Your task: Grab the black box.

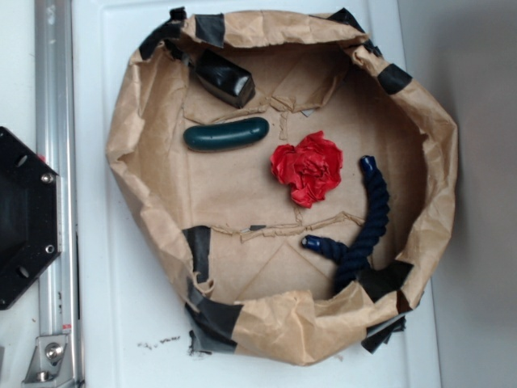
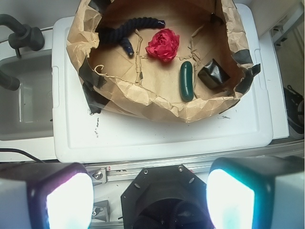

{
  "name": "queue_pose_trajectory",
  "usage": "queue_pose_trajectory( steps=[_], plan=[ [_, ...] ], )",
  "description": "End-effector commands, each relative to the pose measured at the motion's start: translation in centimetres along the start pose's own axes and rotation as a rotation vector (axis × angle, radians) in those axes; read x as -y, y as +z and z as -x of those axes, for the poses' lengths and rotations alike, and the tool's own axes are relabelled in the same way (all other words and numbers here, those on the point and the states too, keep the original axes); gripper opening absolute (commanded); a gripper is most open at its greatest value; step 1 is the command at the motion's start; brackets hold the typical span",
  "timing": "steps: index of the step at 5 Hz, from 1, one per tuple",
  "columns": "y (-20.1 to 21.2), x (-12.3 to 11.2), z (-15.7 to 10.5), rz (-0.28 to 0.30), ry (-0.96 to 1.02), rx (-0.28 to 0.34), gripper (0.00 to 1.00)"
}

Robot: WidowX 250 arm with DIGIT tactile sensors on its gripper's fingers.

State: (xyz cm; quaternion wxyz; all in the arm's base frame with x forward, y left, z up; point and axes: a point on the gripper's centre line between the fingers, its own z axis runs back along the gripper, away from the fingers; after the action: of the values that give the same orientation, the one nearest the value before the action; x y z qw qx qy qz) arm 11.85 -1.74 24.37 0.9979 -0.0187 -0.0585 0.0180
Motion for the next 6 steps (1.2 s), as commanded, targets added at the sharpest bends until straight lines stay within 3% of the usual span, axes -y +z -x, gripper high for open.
queue_pose_trajectory(
  steps=[1, 2, 3, 4, 6],
  plan=[
    [0.0, 0.0, 0.0, 0.0, 0.0, 0.0, 1.0],
    [-2.2, -2.9, -4.1, -0.064, -0.015, -0.01, 1.0],
    [-4.6, -4.0, -8.7, -0.155, -0.168, 0.007, 1.0],
    [-7.6, -4.7, -10.8, -0.183, -0.335, 0.065, 1.0],
    [-13.1, -6.2, -11.2, -0.243, -0.536, 0.075, 1.0]
  ],
)
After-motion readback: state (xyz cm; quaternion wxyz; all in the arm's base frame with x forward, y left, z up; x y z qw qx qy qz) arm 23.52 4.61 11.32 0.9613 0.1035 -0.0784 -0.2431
